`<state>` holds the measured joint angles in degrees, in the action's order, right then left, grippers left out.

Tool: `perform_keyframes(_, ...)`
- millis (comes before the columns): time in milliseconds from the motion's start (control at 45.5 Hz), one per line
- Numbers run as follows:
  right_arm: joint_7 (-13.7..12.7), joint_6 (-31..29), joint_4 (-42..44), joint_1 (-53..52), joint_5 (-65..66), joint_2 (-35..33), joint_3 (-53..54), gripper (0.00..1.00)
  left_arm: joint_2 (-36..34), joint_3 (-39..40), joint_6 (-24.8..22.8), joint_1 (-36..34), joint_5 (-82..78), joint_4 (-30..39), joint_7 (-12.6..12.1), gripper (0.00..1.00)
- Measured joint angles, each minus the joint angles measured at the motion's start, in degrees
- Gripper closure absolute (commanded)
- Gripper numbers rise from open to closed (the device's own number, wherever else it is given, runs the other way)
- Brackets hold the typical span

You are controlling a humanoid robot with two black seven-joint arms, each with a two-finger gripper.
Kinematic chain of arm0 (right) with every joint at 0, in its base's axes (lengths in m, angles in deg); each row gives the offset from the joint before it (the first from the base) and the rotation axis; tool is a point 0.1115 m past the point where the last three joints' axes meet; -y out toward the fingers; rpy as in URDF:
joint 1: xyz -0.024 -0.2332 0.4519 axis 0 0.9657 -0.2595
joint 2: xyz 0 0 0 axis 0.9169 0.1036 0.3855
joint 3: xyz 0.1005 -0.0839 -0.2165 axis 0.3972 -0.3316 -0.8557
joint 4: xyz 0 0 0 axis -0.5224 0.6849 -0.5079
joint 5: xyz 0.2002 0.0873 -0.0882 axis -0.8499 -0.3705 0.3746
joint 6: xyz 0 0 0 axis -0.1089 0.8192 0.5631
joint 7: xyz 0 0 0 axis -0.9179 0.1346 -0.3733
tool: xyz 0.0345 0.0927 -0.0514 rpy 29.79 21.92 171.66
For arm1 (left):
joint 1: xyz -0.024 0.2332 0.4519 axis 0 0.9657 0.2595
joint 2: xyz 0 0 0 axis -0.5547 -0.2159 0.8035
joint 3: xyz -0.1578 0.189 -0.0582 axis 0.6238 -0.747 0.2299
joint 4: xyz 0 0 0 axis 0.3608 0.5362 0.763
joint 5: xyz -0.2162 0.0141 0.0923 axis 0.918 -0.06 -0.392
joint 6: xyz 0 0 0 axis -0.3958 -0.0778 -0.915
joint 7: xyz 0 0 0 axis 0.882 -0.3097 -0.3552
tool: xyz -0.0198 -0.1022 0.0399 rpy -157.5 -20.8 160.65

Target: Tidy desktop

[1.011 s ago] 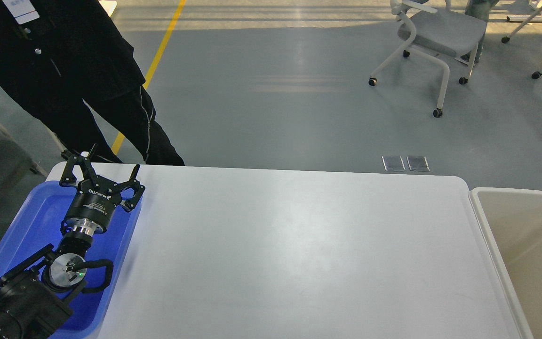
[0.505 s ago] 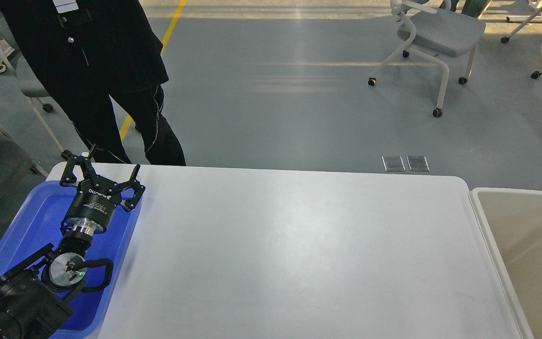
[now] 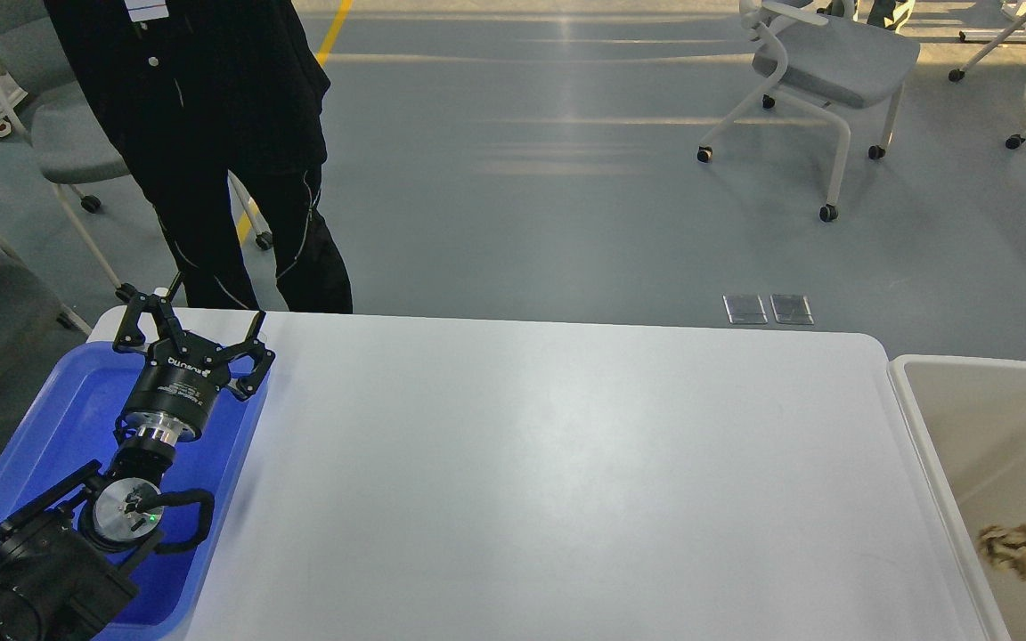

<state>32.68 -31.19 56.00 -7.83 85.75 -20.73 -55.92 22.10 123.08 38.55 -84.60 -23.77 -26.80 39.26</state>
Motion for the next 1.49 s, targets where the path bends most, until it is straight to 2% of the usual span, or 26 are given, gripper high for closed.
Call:
perform_keyframes(396, 0.4, 0.0, 0.2, -1.5, -0.1, -0.1, 3.5, 0.00, 0.0, 0.1, 0.2, 0.1, 0.1, -0.1, 0.0, 0.00)
perform_keyframes(637, 3.1, -0.6, -0.9, -3.2, -0.2, -1.2, 10.7, 0.00, 0.0, 0.2, 0.2, 0.1, 0.1, -0.1, 0.0, 0.00)
perform_keyframes(989, 7.4, -2.3, -15.5, -0.6, -0.3, -8.7, 35.7, 0.01, 0.0, 0.2, 0.2, 0.0, 0.1, -0.1, 0.0, 0.00)
perform_keyframes(1231, 14.9, -5.4, -29.5, 6.4, -0.4, -9.5, 53.6, 0.00, 0.0, 0.1, 0.1, 0.0, 0.1, -0.1, 0.0, 0.00)
perform_keyframes(1363, 16.2, -8.6, -34.7, 9.0, -0.4, -8.1, 59.4, 0.00, 0.0, 0.1, 0.1, 0.0, 0.1, -0.1, 0.0, 0.00)
perform_keyframes(1495, 15.4, -10.9, -39.4, 11.2, -0.4, -4.8, 66.5, 0.00, 0.0, 0.1, 0.1, 0.0, 0.1, -0.1, 0.0, 0.00)
